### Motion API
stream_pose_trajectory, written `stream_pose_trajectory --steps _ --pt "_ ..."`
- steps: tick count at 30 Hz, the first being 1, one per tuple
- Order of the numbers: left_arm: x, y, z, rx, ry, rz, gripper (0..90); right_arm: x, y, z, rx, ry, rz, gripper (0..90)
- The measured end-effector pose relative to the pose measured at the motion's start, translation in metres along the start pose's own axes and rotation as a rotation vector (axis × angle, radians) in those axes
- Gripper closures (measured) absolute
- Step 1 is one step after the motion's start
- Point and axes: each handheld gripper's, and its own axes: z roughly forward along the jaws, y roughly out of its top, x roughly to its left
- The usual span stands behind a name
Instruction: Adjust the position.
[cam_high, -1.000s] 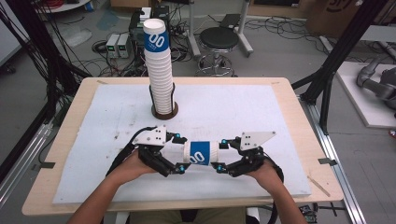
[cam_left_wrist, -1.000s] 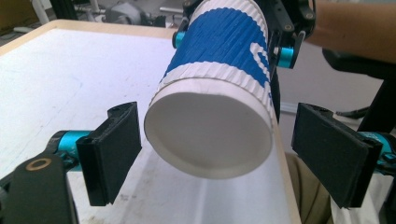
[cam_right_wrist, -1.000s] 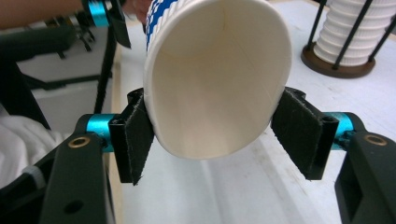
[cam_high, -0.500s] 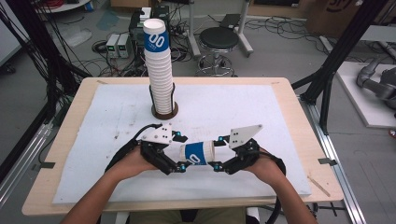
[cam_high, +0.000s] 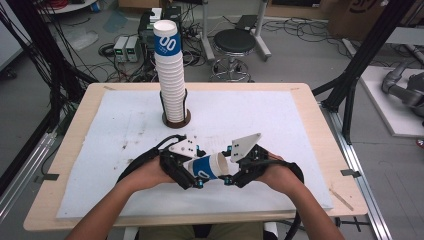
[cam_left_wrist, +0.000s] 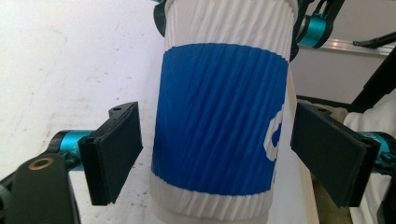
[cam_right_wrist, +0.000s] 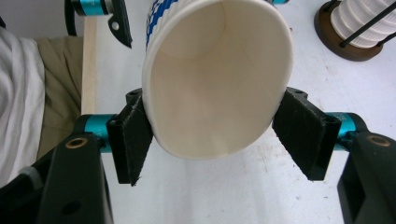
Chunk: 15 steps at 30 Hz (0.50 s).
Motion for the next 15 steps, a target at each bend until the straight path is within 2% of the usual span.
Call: stream_pose_trajectory --steps 8,15 --pt "0.002 0.001 0.007 0.061 -0.026 -0.010 19.4 0.001 0.009 0.003 0.069 0.000 -0.037 30.3" --pt "0.004 -0.001 0.017 0.144 -0.052 -0.019 22.7 0.005 0.018 0.007 0.144 0.011 -0.076 30.2"
